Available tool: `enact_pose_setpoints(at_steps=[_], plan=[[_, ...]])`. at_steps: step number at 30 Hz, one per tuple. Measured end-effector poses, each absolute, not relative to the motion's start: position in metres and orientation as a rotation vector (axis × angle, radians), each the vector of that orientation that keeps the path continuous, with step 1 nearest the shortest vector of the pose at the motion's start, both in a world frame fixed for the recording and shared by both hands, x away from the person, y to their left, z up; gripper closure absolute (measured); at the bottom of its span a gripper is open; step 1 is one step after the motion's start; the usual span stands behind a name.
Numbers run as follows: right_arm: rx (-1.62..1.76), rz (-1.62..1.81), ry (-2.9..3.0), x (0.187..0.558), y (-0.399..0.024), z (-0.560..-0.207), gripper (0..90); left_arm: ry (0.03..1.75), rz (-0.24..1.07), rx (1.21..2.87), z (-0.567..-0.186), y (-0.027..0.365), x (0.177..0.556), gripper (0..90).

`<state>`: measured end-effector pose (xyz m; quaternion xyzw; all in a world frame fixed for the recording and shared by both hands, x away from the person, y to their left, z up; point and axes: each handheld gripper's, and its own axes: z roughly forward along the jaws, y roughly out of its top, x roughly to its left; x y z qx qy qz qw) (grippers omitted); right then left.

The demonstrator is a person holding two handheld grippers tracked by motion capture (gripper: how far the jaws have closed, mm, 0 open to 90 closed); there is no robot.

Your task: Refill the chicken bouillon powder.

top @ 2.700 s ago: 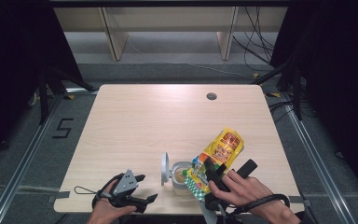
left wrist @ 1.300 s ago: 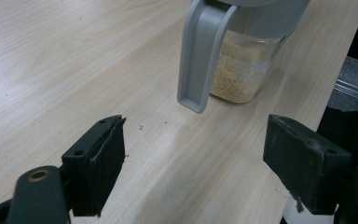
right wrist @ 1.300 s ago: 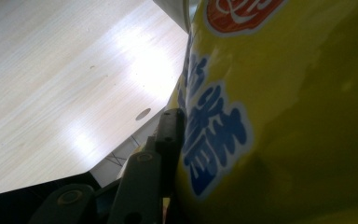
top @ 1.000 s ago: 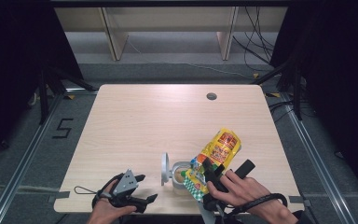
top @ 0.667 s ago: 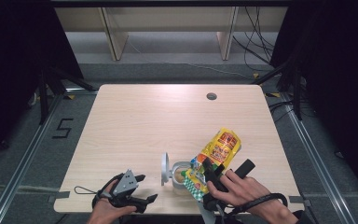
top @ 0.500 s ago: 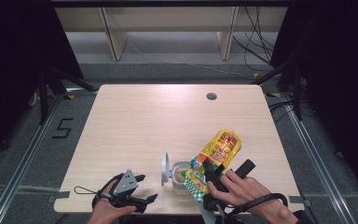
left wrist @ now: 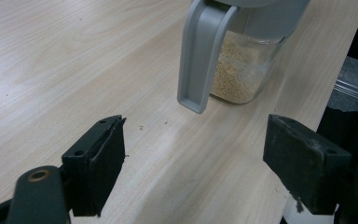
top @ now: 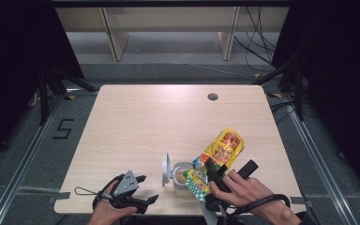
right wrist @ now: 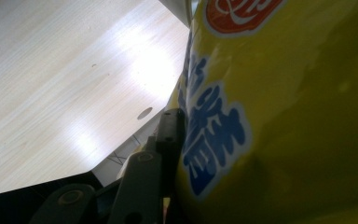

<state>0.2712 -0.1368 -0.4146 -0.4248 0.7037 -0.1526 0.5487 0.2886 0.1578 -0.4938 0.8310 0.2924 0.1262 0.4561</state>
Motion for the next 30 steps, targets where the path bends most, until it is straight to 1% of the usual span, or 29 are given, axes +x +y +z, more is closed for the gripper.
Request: enact_pose_setpoints(at_steps=[9,12,14,15,21,24,27,30], plan=[[-1.001,-0.357,1.668,0.2712,-0.1365,-0.4144,72.3,0.727,0.303,2.025,-0.4954,0.1568,0.2887,20.1],[-1.013,-0.352,1.669,0.2712,-0.1363,-0.4144,72.3,0.725,0.310,2.049,-0.4938,0.1580,0.2889,20.1],[-1.019,-0.359,1.660,0.2712,-0.1359,-0.4137,72.4,0.730,0.308,2.034,-0.4946,0.1572,0.2886,20.1],[-1.018,-0.359,1.660,0.2712,-0.1361,-0.4136,72.4,0.725,0.307,2.059,-0.4932,0.1585,0.2888,20.1],[-1.020,-0.378,1.658,0.2712,-0.1367,-0.4120,72.5,0.722,0.309,2.044,-0.4942,0.1578,0.2889,20.1],[-0.970,-0.327,1.691,0.2723,-0.1387,-0.4137,72.5,0.730,0.308,2.035,-0.4946,0.1572,0.2886,20.1],[-1.019,-0.365,1.660,0.2721,-0.1372,-0.4105,72.5,0.733,0.304,2.048,-0.4933,0.1577,0.2884,20.1],[-0.985,-0.374,1.688,0.2702,-0.1373,-0.4104,72.5,0.726,0.309,2.057,-0.4932,0.1585,0.2889,20.1]])
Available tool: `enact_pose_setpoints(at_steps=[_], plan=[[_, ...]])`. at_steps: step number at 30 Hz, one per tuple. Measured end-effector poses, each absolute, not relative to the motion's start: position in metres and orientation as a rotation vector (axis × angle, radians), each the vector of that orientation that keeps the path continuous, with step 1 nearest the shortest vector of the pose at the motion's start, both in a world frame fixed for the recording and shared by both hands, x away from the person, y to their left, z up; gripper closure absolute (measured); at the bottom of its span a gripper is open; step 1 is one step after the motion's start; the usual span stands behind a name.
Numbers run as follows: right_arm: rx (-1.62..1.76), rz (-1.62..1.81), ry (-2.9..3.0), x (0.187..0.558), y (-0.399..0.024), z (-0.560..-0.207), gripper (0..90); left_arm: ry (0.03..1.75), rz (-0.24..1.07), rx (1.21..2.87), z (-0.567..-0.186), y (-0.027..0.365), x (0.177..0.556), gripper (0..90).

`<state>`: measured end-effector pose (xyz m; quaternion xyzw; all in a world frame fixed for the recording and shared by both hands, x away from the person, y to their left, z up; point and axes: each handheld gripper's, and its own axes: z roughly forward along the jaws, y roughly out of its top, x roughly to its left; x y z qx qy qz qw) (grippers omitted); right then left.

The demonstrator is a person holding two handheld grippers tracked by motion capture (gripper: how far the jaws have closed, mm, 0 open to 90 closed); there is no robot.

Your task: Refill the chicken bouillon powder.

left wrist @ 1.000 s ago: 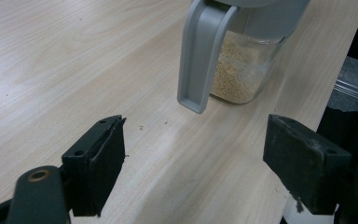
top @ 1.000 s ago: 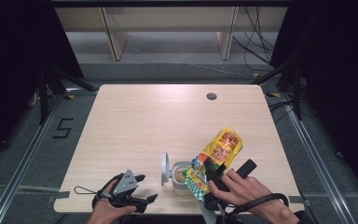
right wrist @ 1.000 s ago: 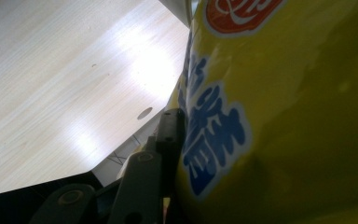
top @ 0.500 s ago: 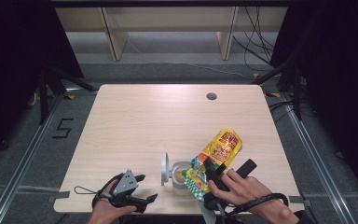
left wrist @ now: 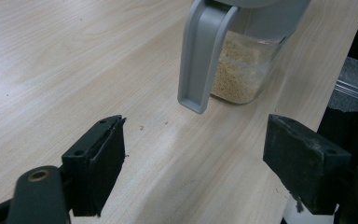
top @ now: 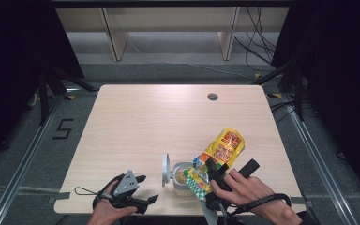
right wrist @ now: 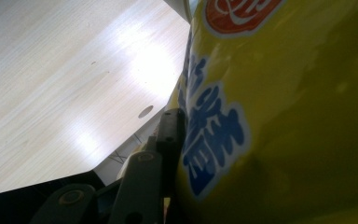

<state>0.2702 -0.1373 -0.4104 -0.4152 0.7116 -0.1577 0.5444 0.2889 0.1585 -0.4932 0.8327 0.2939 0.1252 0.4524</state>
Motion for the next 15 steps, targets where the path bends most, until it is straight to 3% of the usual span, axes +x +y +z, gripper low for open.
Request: enact_pose_setpoints(at_steps=[15], plan=[[-0.986,-0.356,1.688,0.2702,-0.1368,-0.4090,72.7,0.722,0.318,2.059,-0.4926,0.1588,0.2890,20.1]])
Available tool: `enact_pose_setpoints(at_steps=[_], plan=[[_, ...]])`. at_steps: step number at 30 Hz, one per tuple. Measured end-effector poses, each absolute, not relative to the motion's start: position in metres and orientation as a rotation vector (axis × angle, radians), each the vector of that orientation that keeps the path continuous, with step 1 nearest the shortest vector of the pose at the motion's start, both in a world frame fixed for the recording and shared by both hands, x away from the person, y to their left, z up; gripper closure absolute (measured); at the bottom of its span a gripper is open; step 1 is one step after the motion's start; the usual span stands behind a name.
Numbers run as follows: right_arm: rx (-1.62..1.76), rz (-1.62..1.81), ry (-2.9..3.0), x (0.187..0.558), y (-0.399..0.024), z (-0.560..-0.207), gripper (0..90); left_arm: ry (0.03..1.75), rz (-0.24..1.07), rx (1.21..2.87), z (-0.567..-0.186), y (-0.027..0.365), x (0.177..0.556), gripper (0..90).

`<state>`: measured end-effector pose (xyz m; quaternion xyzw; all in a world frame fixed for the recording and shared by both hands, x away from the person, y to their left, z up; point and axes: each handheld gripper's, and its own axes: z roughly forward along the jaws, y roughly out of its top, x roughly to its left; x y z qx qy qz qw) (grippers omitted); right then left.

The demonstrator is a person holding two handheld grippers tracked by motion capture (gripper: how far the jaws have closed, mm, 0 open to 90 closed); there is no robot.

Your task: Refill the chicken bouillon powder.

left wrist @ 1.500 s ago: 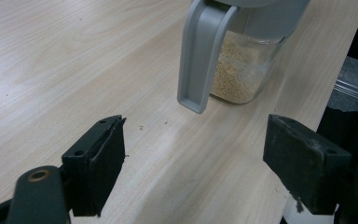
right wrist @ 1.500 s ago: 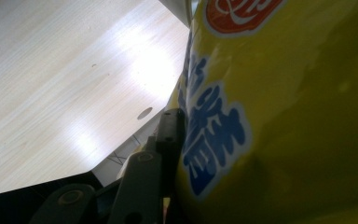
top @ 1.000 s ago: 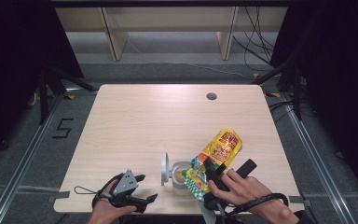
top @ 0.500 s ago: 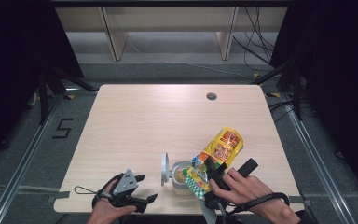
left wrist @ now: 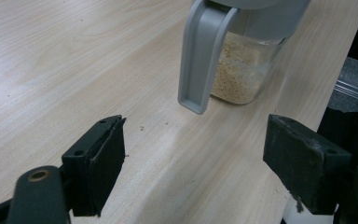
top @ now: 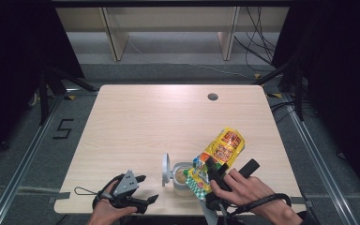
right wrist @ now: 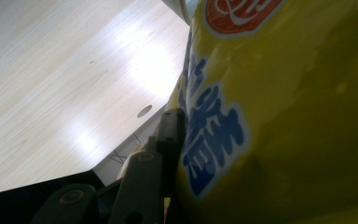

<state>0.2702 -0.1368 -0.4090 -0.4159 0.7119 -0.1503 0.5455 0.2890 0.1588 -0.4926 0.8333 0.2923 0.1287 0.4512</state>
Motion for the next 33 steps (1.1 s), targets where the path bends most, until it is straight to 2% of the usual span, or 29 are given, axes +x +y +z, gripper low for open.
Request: enact_pose_setpoints(at_steps=[33], plan=[[-0.983,-0.366,1.699,0.2712,-0.1360,-0.4106,73.0,0.726,0.320,2.058,-0.4927,0.1586,0.2885,20.1]])
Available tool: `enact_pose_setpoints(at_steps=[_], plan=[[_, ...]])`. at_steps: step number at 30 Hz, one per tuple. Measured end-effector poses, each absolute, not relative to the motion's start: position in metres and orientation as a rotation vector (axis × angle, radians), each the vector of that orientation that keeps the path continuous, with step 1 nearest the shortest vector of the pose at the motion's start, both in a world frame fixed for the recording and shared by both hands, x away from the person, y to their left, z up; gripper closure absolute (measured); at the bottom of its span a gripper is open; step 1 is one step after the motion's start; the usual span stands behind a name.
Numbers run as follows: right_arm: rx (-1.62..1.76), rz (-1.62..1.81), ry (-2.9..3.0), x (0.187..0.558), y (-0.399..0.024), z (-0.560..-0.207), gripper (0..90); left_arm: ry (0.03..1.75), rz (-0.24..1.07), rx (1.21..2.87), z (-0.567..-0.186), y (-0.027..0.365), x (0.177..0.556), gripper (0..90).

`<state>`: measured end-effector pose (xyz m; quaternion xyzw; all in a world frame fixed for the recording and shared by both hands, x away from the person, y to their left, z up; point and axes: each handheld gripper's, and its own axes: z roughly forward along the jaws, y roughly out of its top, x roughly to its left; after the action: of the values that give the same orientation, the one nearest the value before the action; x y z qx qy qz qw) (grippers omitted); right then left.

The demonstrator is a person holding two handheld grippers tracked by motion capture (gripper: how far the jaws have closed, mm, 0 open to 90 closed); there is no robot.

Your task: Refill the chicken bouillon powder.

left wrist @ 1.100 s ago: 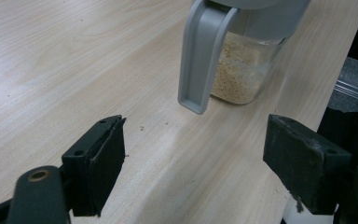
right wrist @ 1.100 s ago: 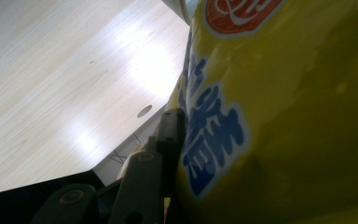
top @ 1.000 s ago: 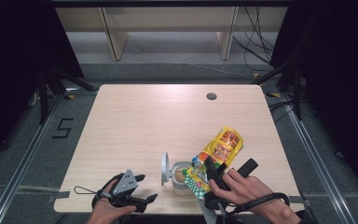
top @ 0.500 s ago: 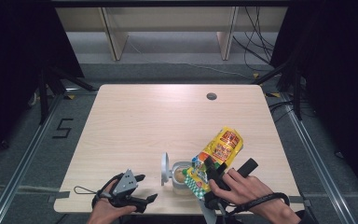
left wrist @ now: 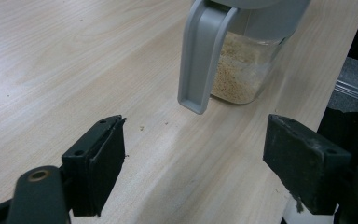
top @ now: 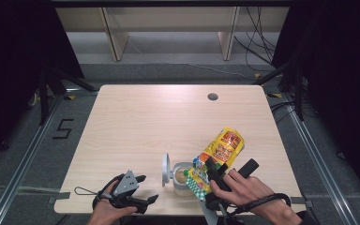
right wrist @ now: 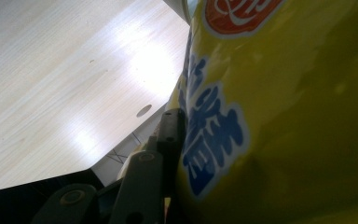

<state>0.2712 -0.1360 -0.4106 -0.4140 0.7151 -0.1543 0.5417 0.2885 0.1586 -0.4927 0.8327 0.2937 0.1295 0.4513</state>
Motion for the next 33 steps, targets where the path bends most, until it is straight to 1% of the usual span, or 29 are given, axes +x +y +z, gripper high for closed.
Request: enact_pose_setpoints(at_steps=[16,26,28,33], plan=[[-0.997,-0.368,1.687,0.2711,-0.1383,-0.4092,73.3,0.730,0.301,2.048,-0.4934,0.1578,0.2887,20.1],[-0.987,-0.363,1.695,0.2701,-0.1394,-0.4099,73.3,0.725,0.315,2.055,-0.4928,0.1586,0.2891,20.0],[-0.984,-0.362,1.695,0.2703,-0.1393,-0.4103,73.3,0.701,0.321,2.057,-0.4928,0.1593,0.2907,19.6],[-1.034,-0.391,1.667,0.2718,-0.1375,-0.4083,73.4,0.720,0.317,2.058,-0.4925,0.1588,0.2893,19.7]])
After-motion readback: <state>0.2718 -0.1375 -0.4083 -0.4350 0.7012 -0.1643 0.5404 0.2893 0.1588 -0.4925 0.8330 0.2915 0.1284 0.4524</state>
